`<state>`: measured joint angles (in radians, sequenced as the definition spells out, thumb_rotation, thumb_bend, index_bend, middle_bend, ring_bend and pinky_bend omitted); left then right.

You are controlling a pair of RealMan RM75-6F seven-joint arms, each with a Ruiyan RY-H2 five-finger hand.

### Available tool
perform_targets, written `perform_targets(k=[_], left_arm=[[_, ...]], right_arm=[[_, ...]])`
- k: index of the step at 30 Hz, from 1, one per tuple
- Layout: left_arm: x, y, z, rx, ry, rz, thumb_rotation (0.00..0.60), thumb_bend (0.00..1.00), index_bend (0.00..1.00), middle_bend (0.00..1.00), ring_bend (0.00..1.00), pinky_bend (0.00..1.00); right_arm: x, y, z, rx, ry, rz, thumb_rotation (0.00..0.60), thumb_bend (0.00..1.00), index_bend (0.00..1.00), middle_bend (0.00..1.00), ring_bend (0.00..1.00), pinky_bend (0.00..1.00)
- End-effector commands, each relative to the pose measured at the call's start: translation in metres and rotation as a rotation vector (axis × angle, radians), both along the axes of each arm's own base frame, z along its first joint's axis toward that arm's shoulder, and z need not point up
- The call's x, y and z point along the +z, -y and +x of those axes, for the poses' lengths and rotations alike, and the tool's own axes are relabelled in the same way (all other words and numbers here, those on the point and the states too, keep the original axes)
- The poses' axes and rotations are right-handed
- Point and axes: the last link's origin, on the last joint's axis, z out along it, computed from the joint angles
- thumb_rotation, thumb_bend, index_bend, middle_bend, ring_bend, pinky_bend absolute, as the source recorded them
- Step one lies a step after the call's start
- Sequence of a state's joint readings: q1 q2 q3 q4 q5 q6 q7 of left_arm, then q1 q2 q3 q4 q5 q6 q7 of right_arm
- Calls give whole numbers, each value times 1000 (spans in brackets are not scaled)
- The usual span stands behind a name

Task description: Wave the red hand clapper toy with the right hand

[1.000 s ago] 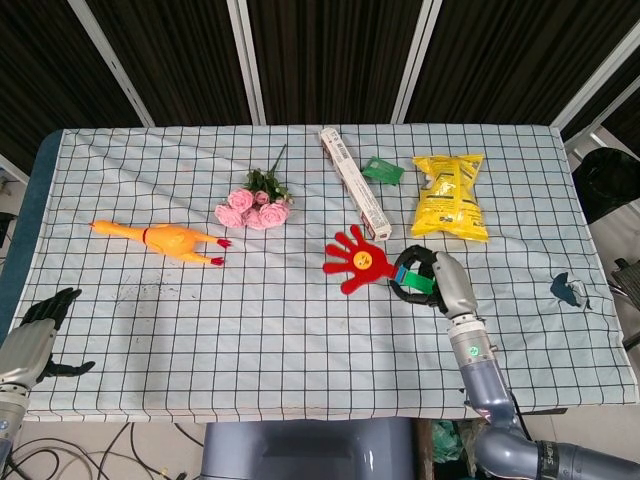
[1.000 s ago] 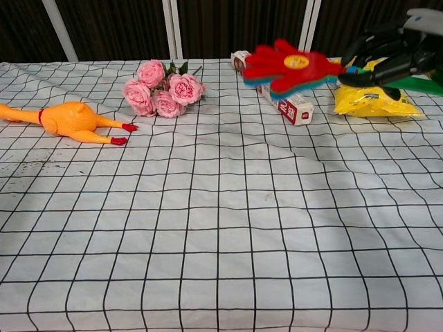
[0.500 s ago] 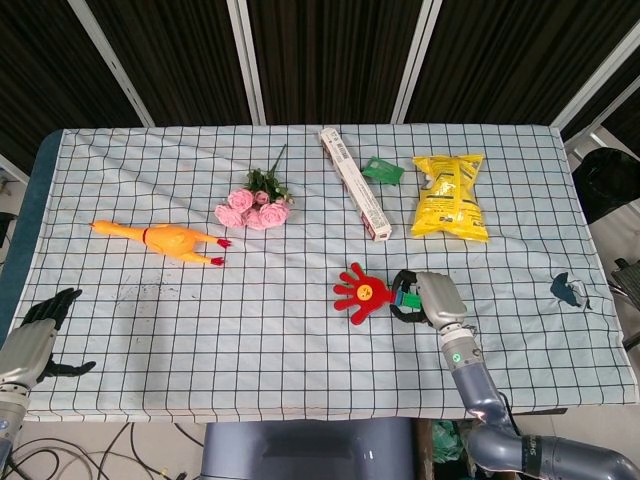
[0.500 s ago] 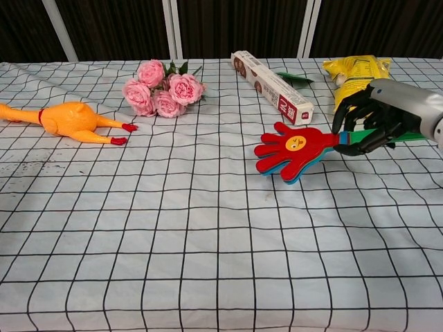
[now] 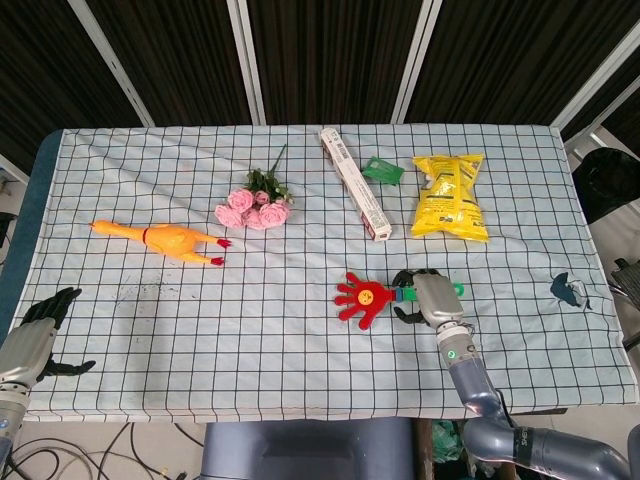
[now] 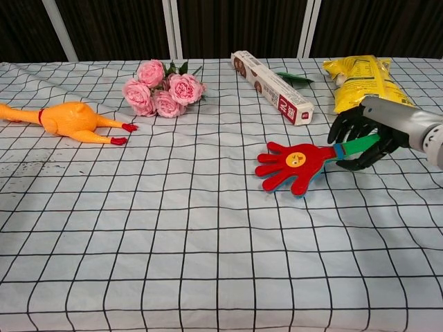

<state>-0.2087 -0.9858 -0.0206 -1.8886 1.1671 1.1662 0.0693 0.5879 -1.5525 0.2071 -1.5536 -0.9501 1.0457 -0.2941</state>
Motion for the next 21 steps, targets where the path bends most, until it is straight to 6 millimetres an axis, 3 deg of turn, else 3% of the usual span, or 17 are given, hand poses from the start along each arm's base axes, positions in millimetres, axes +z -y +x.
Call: perform_targets(k=[1, 9, 16, 21], left_arm=[[0, 0, 0, 0, -1, 1, 600, 0, 0, 0, 0, 0], [1, 0, -1, -6, -12, 7, 600, 0, 0, 0, 0, 0], [4, 1, -2, -25, -43, 32, 600, 0, 0, 0, 0, 0], [5, 2, -6, -45, -115, 54, 600, 0, 0, 0, 0, 0]], right_arm=[[-2, -1, -6, -12, -67, -7, 600, 128, 137, 28, 86, 151], [19, -20, -27, -46, -131, -56, 600, 117, 88, 2, 83, 151], [76, -56, -58, 25, -301, -162, 600, 83, 14, 0, 58, 151], [127, -92, -78, 21, -360, -245, 600, 44, 0, 0, 3, 151]])
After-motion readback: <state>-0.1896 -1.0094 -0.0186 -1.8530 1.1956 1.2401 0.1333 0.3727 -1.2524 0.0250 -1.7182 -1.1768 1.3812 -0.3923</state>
